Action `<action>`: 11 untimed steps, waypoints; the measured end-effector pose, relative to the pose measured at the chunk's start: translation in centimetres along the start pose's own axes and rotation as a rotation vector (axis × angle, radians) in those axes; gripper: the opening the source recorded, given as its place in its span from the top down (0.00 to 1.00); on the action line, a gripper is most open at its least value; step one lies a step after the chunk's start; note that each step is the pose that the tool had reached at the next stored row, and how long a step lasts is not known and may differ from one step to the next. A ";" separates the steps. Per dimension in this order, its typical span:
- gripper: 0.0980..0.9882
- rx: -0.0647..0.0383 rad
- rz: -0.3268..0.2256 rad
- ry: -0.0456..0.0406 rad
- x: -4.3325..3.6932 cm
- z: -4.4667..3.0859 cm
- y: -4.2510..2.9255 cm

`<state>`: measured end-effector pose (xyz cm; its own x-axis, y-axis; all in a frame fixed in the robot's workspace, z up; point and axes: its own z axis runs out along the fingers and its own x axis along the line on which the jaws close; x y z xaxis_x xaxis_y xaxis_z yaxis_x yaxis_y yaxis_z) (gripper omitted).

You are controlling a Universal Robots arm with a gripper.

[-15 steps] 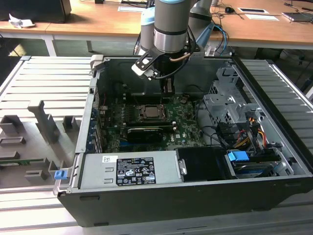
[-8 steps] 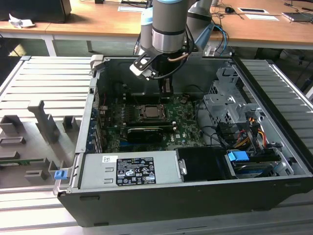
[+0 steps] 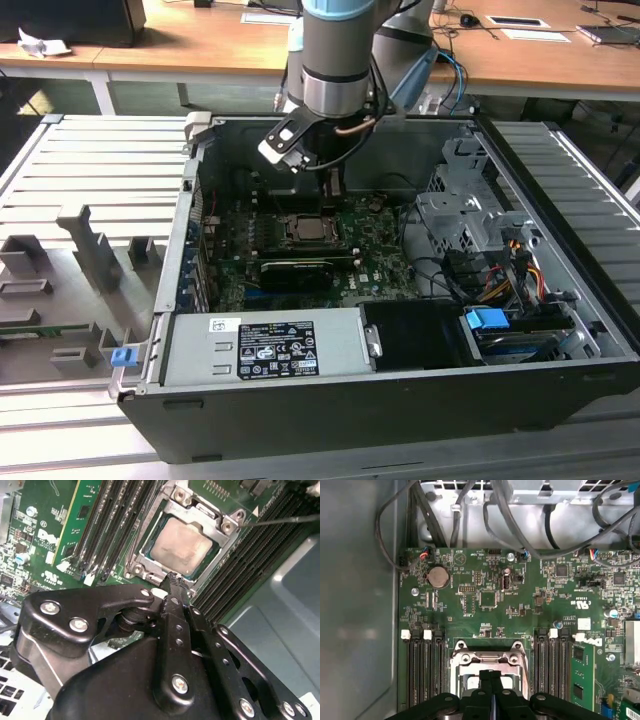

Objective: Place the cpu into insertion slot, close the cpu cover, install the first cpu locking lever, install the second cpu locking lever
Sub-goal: 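Close the cpu cover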

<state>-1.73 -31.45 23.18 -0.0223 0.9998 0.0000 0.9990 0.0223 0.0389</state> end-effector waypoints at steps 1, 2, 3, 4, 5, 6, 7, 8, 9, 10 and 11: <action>0.99 0.000 -0.013 0.0005 0.00 0.13 -0.04; 0.99 0.000 -0.025 0.0011 0.01 0.28 -0.18; 0.99 0.000 -0.028 0.0011 0.01 0.33 -0.42; 0.99 0.000 -0.029 0.0010 0.01 0.35 -0.80; 0.99 0.000 -0.029 0.0011 0.03 0.40 -1.32; 0.99 0.000 -0.029 0.0012 0.03 0.45 -1.53; 0.99 0.000 -0.030 0.0011 0.02 0.50 -1.72; 0.99 0.000 -0.033 0.0012 -0.01 0.64 -2.07; 0.99 0.000 -0.035 0.0015 -0.03 0.75 -2.22; 0.99 0.000 -0.037 0.0015 -0.06 0.85 -2.35; 0.99 0.000 -0.040 0.0015 -0.14 0.99 -2.54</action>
<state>-4.22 -31.64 22.09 -0.0623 0.9981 -0.0001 0.9973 0.0622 0.0391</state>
